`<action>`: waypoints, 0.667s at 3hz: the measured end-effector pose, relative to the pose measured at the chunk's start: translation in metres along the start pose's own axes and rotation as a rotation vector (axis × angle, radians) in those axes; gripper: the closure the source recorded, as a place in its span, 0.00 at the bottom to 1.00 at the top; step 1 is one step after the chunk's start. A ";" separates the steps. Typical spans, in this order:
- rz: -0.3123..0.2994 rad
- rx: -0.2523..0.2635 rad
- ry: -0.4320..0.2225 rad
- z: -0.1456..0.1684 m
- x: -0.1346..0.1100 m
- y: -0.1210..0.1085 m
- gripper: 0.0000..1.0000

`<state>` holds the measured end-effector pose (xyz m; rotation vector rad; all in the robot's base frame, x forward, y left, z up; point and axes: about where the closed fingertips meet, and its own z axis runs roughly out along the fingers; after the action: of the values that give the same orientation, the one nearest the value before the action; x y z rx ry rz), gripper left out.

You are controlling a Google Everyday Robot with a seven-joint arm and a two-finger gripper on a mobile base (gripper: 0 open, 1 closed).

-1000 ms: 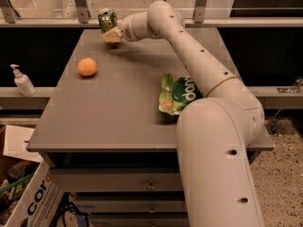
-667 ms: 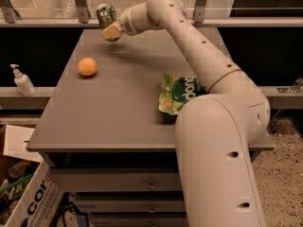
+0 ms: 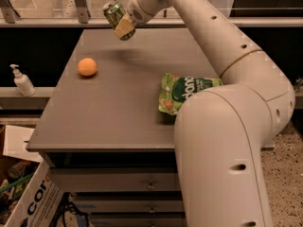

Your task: Knock green can over

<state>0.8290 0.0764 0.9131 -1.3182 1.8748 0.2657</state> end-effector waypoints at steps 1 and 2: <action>-0.103 -0.004 0.182 -0.032 0.032 0.004 1.00; -0.173 -0.011 0.333 -0.062 0.065 0.005 1.00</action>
Offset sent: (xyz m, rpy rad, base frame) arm -0.0698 -0.1359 0.0018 -0.5801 0.0815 0.0375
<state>0.7864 -0.0021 0.9059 -1.5987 2.0136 -0.0373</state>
